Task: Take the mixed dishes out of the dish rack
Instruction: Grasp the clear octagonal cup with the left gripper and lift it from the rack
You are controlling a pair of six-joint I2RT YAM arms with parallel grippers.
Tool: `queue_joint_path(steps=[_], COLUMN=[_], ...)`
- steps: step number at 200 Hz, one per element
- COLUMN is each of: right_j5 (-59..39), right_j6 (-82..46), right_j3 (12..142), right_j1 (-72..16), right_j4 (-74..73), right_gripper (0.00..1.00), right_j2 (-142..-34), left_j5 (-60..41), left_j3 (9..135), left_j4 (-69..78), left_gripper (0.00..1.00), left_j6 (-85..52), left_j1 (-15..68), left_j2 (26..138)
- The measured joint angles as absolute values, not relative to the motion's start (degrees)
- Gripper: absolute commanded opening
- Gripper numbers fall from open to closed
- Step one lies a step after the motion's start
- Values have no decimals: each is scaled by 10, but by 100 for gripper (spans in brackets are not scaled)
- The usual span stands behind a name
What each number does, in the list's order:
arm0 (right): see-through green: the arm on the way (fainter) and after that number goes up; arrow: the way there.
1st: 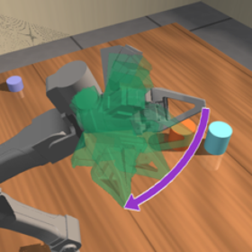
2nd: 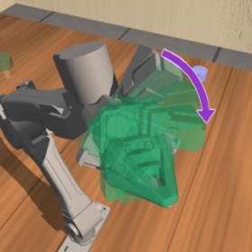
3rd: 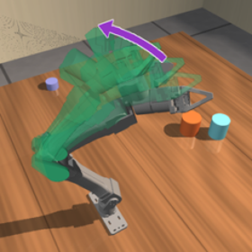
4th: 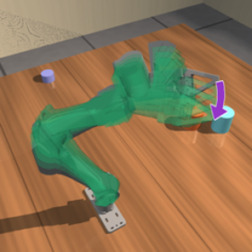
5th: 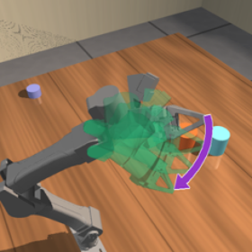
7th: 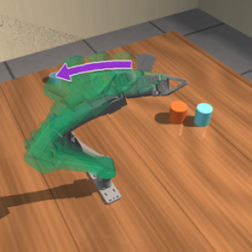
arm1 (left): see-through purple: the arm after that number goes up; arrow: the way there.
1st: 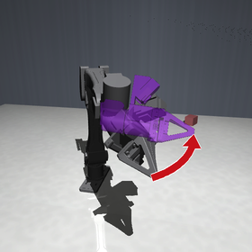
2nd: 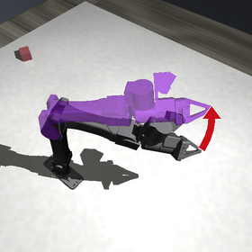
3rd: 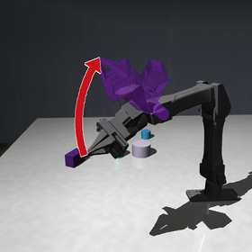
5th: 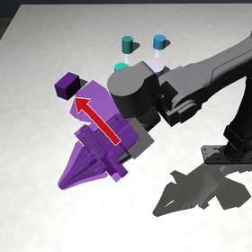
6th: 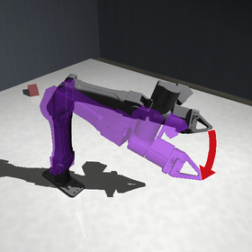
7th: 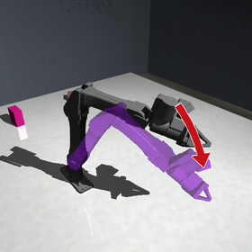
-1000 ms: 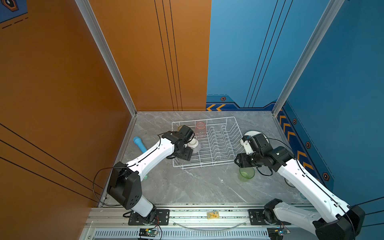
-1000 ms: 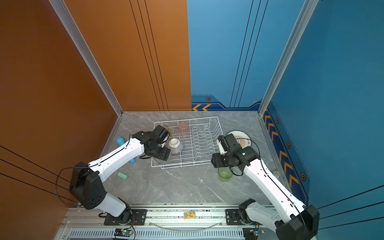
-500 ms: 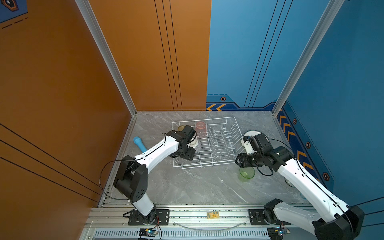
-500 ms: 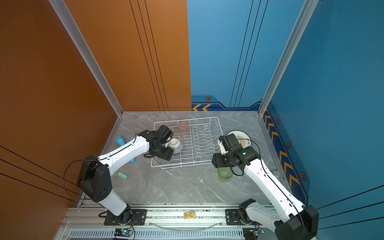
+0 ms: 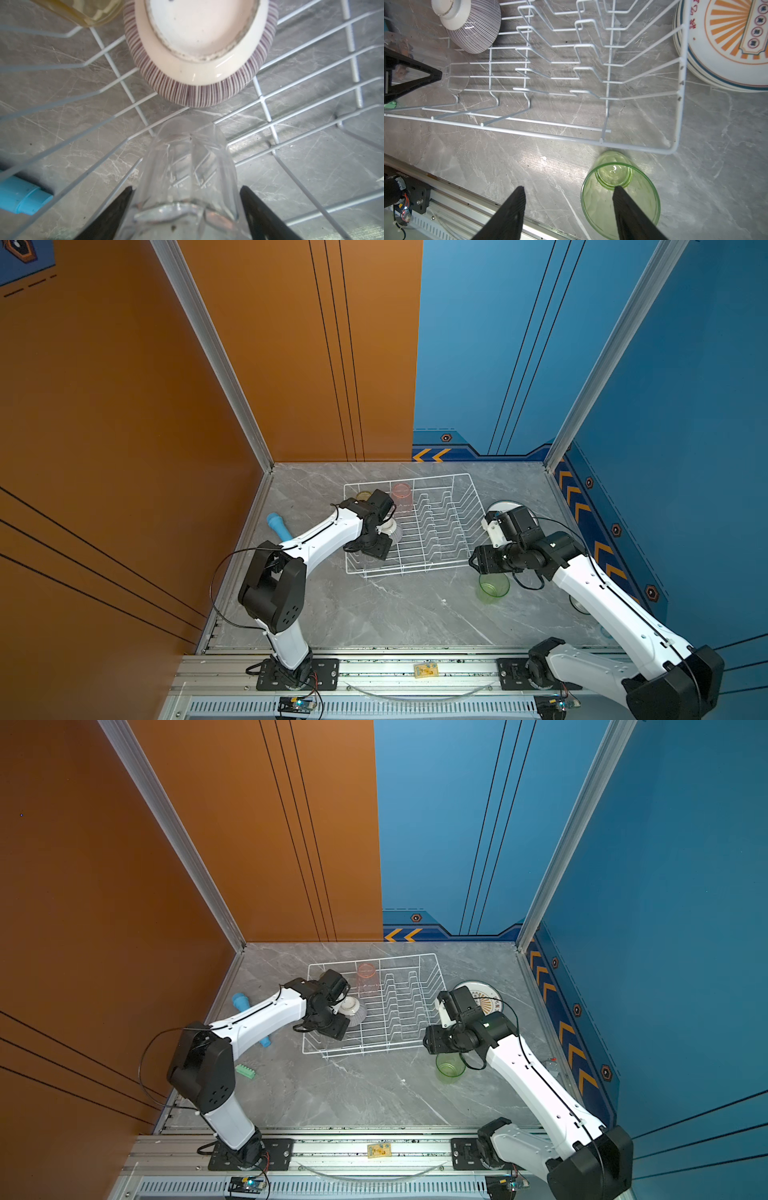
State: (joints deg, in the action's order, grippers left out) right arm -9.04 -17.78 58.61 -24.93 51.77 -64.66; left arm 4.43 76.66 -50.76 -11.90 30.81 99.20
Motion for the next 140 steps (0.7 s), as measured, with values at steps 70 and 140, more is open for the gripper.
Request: queue_joint_path(steps=[70, 140], right_j5=[-93, -119], right_j6=[-178, -178], right_j3=[584, 576], right_j1=[-247, -247], right_j4=[507, 486], right_gripper=[66, 66], right_j2=[-666, -670], left_j5=[36, 12], left_j3=[769, 769], left_j4=[-507, -506], left_gripper=[55, 47], left_j6=[-113, -113], left_j1=[304, 291], left_j2=[992, 990])
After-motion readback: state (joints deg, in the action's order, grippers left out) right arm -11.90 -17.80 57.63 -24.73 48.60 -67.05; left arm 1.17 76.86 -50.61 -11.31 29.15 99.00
